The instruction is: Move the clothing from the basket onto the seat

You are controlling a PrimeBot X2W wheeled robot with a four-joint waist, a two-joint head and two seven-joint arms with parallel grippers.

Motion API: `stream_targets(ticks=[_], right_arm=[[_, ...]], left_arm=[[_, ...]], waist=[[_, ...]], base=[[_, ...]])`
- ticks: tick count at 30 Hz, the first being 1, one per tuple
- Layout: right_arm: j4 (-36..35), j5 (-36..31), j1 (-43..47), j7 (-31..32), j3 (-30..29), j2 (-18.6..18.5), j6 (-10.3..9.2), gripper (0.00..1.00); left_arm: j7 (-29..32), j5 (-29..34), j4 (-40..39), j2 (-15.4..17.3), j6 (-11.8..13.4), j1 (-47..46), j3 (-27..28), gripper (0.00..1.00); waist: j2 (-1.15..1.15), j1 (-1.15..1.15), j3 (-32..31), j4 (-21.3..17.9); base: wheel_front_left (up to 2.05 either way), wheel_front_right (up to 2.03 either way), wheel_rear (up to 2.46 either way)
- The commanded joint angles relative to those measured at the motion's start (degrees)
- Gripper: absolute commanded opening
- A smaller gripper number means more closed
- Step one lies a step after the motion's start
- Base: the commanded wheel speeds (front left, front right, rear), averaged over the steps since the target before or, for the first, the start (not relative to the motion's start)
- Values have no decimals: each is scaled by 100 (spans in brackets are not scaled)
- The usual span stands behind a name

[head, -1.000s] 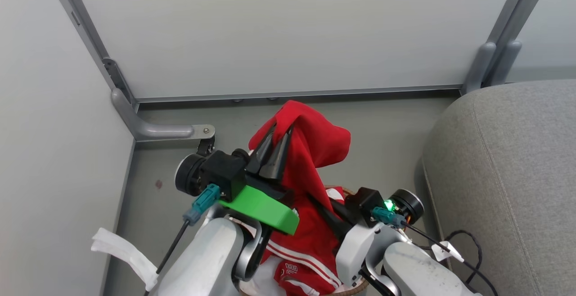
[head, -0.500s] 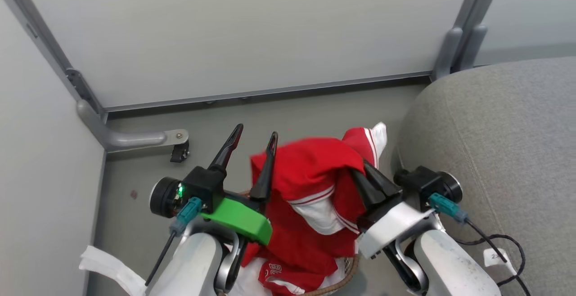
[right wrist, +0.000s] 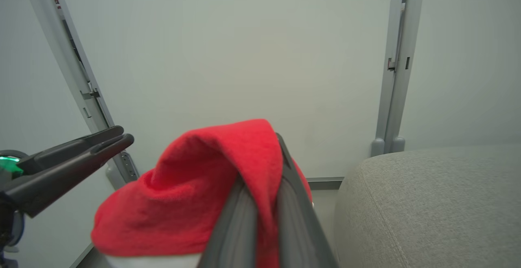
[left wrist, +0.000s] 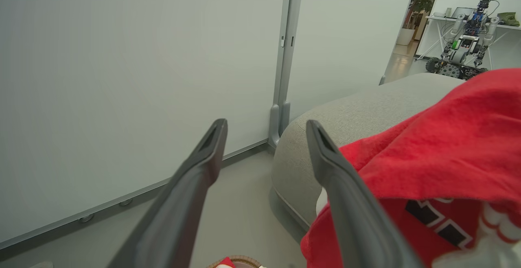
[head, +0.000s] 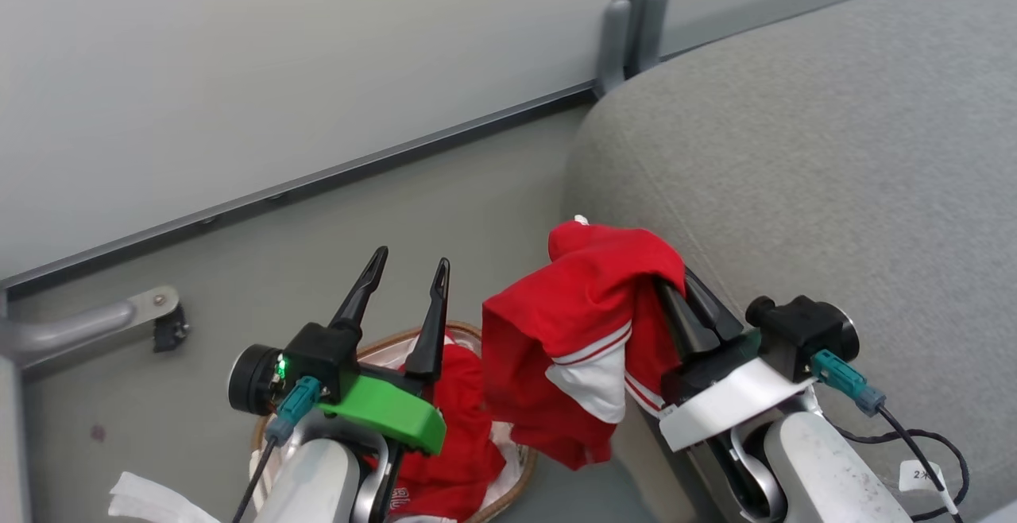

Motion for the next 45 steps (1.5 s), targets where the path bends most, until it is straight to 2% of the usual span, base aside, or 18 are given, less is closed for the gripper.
stream_targets(ticks=[1,4,10,13,16,22,26,30,32,37,39,41,45], right_arm=[[-69,-87,75,-14,-31,-12,-5,0],[-172,-151,152,-14,-175,-13,-5,0],[-673,-340,364,-14,-736,-48,-5,0],[-913,-433,342,-14,-940,-196,-5,0],[-1063,-531,76,-14,-1034,-458,-4,0],[-912,-703,-970,-13,-910,-1268,-5,0],[-571,-785,-2001,-13,-846,-1691,-5,0],[-107,-946,-3161,-13,-914,-2156,-6,0],[111,-1092,-3507,-13,-982,-2269,-6,0],[1009,-1266,-4143,-13,-1292,-2367,-6,0],[1365,-1382,-4286,-13,-1386,-2422,-6,7],[1727,-1492,-4286,-13,-1457,-2413,-6,1],[2250,-1602,-4007,-13,-1868,-2281,-6,0]], left_arm=[[5,28,-19,20,-41,82,12,100],[5,60,-10,21,-66,112,17,100],[5,-179,165,28,-135,-203,-333,100],[5,-223,250,30,-146,-321,-503,100],[5,-136,287,28,-164,-450,-598,100],[5,22,299,59,-174,-586,-522,100],[5,164,216,172,-180,-636,-397,100],[5,279,95,284,-186,-892,-420,100],[5,309,71,340,-189,-1027,-455,100],[5,249,38,421,-193,-1370,-660,100],[5,199,48,431,-194,-1492,-717,100],[5,177,69,425,-194,-1573,-696,100],[5,163,83,387,-194,-1671,-669,100]], waist=[[0,0,226,-1076],[0,0,299,-1445],[0,0,549,-1592],[0,0,679,-1618],[0,0,836,-1623],[0,0,1259,-1589],[0,0,1673,-1549],[0,0,2272,-1133],[0,0,2504,-986],[0,0,2997,-628],[0,0,3158,-503],[0,0,3268,-406],[0,0,3402,-288]], base=[[0,0,0],[0,0,0],[0,0,0],[0,0,0],[0,0,0],[0,0,0],[0,0,0],[0,0,0],[0,0,0],[0,0,0],[0,0,0],[0,0,0],[0,0,0]])
